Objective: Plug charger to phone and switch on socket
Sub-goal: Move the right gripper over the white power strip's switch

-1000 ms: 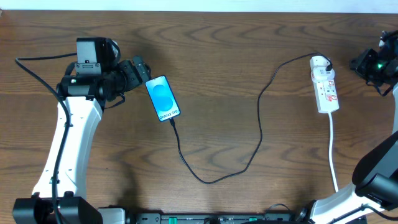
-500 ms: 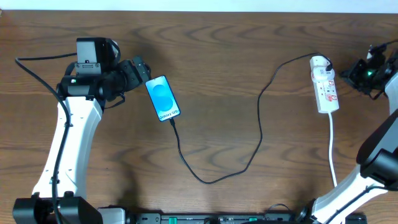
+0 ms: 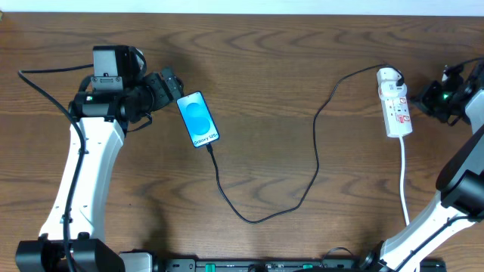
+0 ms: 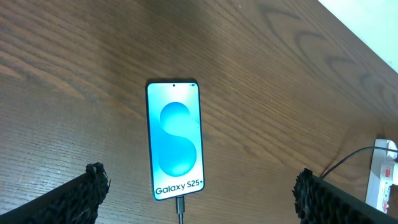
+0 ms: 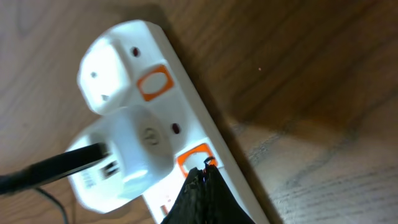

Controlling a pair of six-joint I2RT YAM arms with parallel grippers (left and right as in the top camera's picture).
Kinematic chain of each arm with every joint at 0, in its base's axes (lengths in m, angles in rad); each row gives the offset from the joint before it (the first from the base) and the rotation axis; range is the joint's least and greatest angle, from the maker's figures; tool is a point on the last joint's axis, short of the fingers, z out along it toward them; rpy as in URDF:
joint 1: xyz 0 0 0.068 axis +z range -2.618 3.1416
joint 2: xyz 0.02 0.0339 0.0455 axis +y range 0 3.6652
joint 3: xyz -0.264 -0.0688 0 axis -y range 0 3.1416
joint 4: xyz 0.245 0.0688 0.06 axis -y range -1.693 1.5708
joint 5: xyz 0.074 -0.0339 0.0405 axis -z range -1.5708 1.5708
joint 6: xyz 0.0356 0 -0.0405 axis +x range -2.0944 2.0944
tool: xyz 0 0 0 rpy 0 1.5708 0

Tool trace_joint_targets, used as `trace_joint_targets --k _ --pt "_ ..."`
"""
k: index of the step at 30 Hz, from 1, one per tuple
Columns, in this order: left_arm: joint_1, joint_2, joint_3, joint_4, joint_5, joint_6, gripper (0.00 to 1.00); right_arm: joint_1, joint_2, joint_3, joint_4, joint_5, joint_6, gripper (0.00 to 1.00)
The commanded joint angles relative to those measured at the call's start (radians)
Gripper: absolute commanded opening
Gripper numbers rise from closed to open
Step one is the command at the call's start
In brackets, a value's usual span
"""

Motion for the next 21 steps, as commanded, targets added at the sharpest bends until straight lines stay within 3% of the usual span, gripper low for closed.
trace_joint_targets --k 1,8,21 --pt "0.003 -0.001 -0.002 -0.003 -0.014 0.005 0.98 0.001 0.012 0.012 0.004 -0.007 -0.051 0.01" --pt "0.003 -0.001 -0.002 -0.003 -0.014 0.005 0.98 0.023 0.024 0.012 0.009 -0.019 -0.124 0.01" --pt "0.003 -0.001 -0.002 -0.003 -0.014 0.005 0.98 0.034 0.057 0.012 0.027 -0.019 -0.125 0.01"
